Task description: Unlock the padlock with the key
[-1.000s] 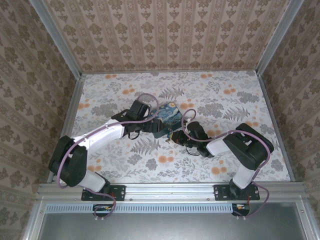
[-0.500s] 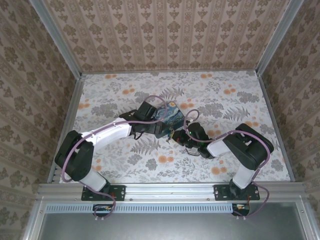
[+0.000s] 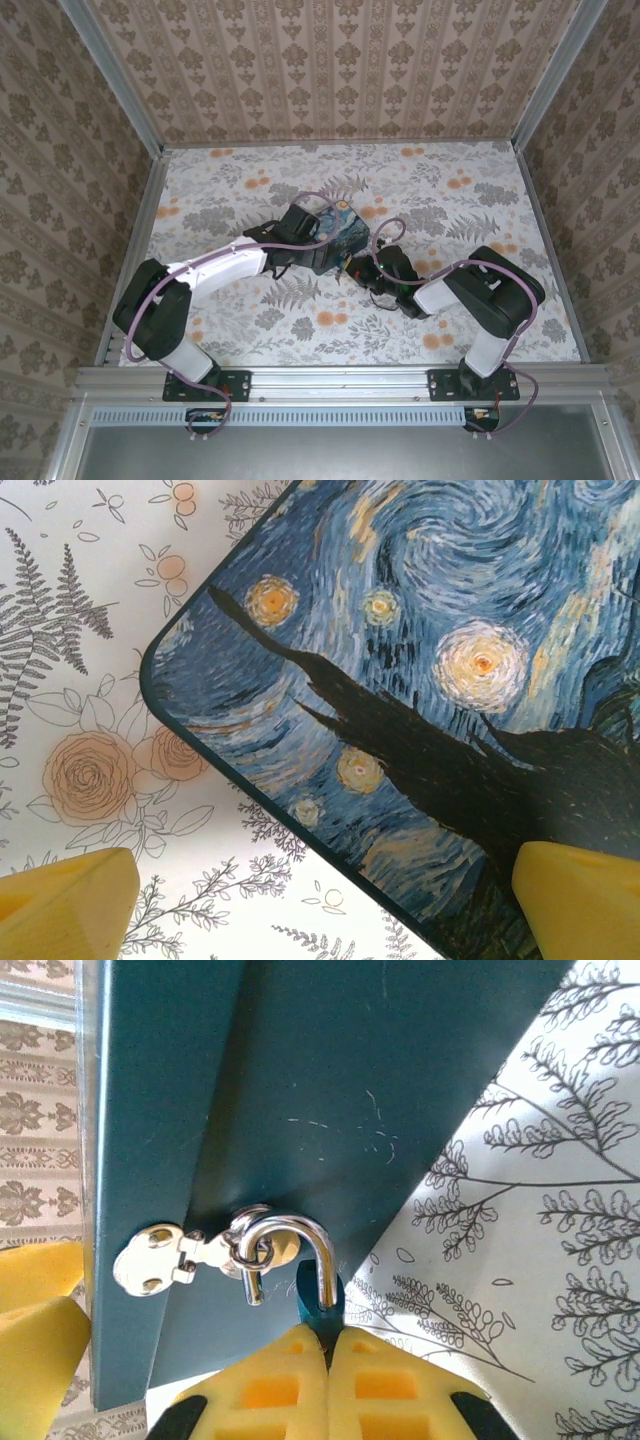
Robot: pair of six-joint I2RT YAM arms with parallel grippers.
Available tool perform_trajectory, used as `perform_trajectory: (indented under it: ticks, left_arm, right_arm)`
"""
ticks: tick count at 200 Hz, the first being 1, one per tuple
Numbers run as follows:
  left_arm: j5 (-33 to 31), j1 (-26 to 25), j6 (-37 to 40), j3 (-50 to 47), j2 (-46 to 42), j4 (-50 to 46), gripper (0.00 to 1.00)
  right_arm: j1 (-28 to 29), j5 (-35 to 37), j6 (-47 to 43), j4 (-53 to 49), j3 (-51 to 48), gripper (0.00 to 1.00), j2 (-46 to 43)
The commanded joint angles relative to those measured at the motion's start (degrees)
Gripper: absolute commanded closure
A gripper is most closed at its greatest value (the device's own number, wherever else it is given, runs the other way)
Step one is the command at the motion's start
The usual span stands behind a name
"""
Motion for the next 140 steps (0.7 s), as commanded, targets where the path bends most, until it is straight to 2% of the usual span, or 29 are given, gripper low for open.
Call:
perform_trajectory:
  ticks: [1,76,140]
  left_arm:
    - [-1.6,-0.6,1.6,-1.2,3.0,-4.0,0.0]
    - [-1.5,-0.9,1.4,-2.3,4.2,-3.3,0.0]
    - [-1.3,-0.9,1.3,-2.4,5.4,-3.0,0.0]
  right_arm:
    - [-0.6,3.4,2.5,3.4,-0.6,1.0,1.3]
    - [-2.7,4.5,3.8,3.0,0.7,1.0,1.8]
    - [-5.6,4.1,2.0,-4.3,3.5,1.0,-1.0]
